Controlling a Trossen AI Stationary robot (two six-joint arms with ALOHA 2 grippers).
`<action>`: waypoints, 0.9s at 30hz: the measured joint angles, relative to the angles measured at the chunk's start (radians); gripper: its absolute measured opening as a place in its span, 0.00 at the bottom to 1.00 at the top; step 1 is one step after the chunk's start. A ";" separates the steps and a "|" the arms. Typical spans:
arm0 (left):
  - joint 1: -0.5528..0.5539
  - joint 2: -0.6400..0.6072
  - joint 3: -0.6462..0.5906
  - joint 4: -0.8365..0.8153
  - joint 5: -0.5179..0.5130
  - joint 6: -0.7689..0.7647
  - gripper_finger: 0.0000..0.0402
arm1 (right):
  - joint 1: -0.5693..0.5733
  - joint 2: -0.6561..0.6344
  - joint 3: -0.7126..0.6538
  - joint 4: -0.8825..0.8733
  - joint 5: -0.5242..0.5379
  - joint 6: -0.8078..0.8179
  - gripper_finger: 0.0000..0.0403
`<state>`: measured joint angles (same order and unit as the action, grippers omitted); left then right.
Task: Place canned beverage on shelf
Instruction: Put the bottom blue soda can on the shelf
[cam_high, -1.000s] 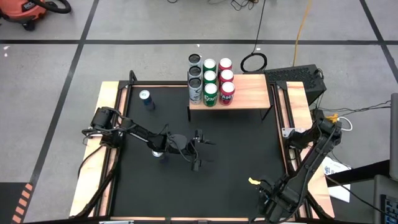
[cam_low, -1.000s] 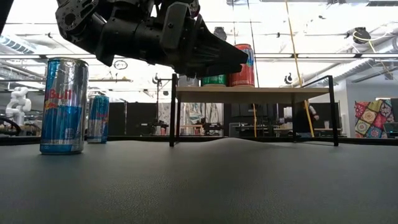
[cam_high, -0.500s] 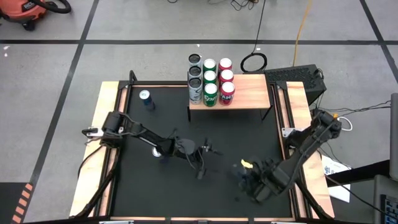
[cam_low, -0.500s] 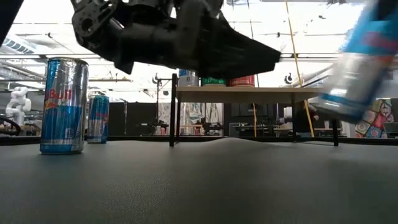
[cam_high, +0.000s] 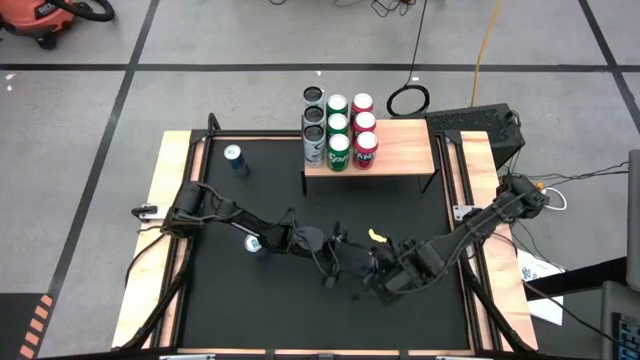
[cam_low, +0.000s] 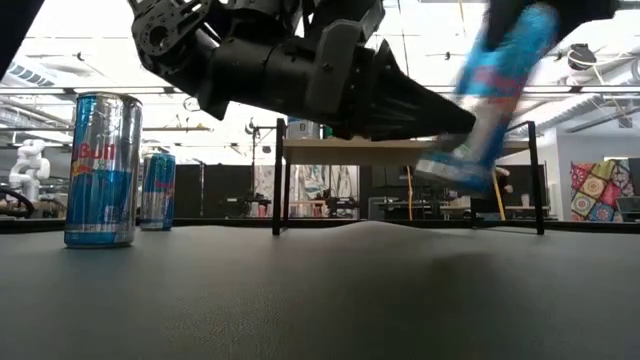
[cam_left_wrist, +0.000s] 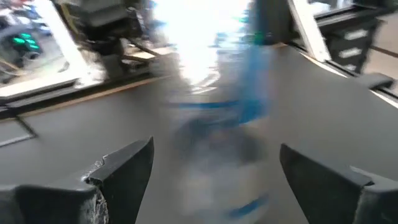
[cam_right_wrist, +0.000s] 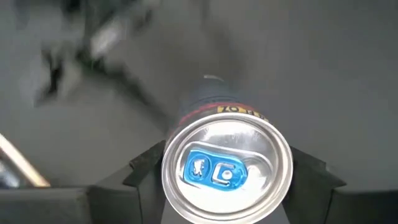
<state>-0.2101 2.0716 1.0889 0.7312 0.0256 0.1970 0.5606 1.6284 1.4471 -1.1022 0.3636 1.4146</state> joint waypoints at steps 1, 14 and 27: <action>-0.002 0.001 0.000 -0.013 0.005 0.000 0.88 | -0.009 0.000 0.000 0.004 0.016 -0.013 0.57; -0.001 0.002 0.007 -0.034 -0.018 -0.035 0.88 | -0.043 -0.001 0.000 0.081 0.037 -0.153 0.58; 0.012 0.002 0.007 -0.033 -0.031 -0.056 0.63 | -0.042 -0.001 0.000 0.081 0.030 -0.216 0.61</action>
<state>-0.1984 2.0731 1.0958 0.6977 -0.0058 0.1414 0.5190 1.6276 1.4471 -1.0212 0.3940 1.1987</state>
